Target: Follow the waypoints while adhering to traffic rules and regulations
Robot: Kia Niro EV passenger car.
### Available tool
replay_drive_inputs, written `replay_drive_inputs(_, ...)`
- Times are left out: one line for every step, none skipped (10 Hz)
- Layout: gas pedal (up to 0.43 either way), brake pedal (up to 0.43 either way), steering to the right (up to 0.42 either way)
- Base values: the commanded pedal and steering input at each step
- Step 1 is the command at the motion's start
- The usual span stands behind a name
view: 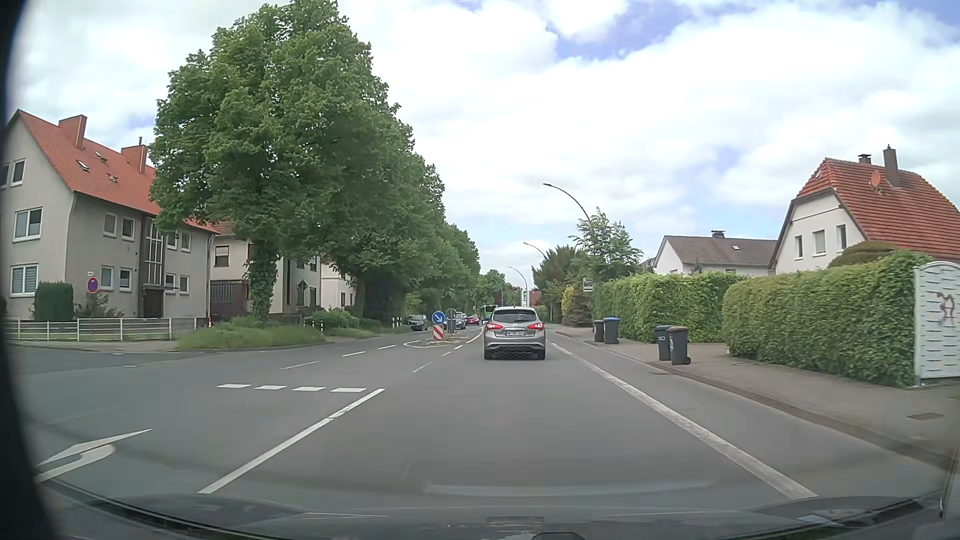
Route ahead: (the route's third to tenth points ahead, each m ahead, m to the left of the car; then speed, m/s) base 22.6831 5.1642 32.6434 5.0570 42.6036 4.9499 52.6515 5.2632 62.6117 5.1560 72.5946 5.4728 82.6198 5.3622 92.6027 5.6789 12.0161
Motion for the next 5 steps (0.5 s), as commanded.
replay_drive_inputs(0.177,0.000,0.001)
replay_drive_inputs(0.177,0.000,-0.001)
replay_drive_inputs(0.177,0.000,-0.002)
replay_drive_inputs(0.169,0.000,-0.003)
replay_drive_inputs(0.169,0.000,-0.003)
